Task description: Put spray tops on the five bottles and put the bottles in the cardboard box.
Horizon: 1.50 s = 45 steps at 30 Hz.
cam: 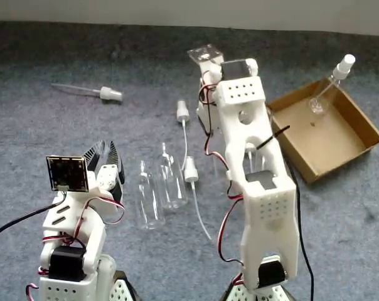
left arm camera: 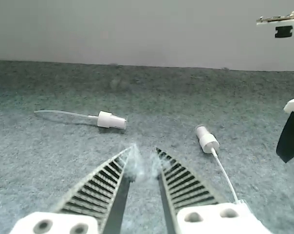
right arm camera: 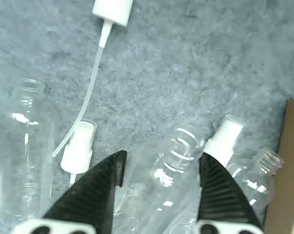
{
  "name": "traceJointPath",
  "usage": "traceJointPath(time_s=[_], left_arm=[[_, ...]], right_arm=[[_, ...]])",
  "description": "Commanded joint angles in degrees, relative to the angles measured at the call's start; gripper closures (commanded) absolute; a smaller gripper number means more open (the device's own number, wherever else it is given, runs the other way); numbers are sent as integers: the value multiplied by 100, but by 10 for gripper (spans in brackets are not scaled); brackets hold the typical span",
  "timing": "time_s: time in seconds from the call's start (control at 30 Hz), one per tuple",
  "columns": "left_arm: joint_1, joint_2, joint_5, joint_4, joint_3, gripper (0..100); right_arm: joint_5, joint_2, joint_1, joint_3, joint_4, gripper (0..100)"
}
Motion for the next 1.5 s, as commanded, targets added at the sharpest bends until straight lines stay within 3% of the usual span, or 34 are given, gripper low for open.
traceJointPath(time_s=[0.0, 0.27, 0.73, 1.07, 1.3, 1.47], left_arm=[[110, -22, -44, -26, -40, 969], [119, -22, -44, -26, -40, 969], [127, -22, -44, 0, -40, 969], [822, -13, -70, 18, -40, 969], [875, -13, -1020, 404, -92, 969], [875, 40, -1503, 571, -374, 969]], right_arm=[[-18, -945, 66, -312, 119, 861], [-53, -2668, 75, -92, 127, 861], [-18, -6009, 66, 2897, -251, 861], [-18, -8013, 75, 6484, -2352, 861], [-62, -9560, 505, 8989, -4303, 861], [-70, -10440, 611, 10237, -4971, 861]])
